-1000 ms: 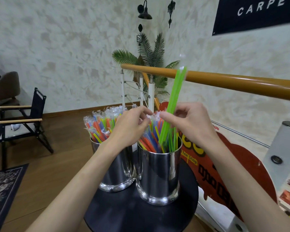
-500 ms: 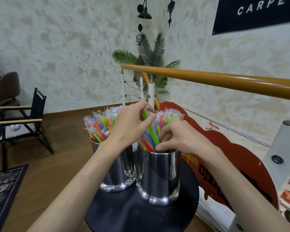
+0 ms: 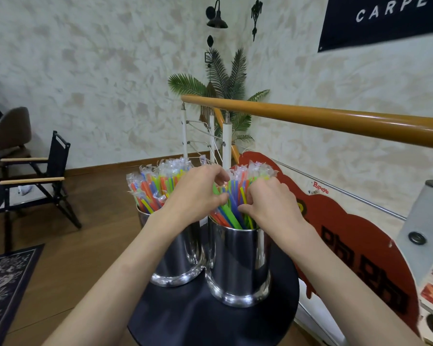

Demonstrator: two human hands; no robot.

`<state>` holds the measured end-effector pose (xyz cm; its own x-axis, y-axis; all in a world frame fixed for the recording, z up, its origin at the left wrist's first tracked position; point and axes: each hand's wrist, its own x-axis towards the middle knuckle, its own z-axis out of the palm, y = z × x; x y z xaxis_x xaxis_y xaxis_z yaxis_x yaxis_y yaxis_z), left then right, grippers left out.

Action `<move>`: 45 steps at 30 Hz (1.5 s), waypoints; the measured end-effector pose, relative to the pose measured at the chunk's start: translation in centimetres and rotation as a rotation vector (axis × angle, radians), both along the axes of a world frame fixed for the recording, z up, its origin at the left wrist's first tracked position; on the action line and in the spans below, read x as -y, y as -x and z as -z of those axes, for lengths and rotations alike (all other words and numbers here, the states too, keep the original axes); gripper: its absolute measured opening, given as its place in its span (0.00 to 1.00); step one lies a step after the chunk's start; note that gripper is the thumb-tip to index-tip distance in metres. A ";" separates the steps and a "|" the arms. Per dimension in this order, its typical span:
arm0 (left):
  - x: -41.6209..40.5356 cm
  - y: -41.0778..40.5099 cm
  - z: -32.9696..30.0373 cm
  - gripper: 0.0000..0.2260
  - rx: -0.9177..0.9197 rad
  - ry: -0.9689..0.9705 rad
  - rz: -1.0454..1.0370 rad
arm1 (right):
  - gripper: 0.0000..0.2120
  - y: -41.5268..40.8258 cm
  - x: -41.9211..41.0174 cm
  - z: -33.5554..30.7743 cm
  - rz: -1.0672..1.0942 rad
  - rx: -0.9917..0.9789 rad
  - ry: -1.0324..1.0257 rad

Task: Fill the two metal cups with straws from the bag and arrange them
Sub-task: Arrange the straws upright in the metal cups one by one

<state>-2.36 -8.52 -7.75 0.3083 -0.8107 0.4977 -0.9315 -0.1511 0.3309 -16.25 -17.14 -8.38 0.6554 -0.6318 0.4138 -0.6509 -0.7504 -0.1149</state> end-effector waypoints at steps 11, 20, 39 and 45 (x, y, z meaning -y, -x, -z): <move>-0.1 0.0 0.2 0.12 0.035 -0.107 0.023 | 0.05 1.2 1.7 -1.4 -0.288 0.408 -0.184; -0.5 0.6 0.0 0.12 -0.080 -0.162 0.133 | 0.11 2.1 1.5 -2.5 -0.452 0.921 -0.154; -0.3 0.7 0.0 0.07 -0.025 -0.134 0.080 | 0.19 1.6 3.5 -0.8 -0.483 0.488 0.396; -0.4 0.1 -0.1 0.07 -0.081 -0.110 0.101 | 0.18 3.0 4.0 -2.3 -0.407 0.606 0.535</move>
<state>-2.44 -8.12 -7.70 0.2579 -0.8876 0.3815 -0.9149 -0.0974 0.3918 -19.28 -21.11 -6.09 0.3603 -0.0223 0.9326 -0.2650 -0.9610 0.0793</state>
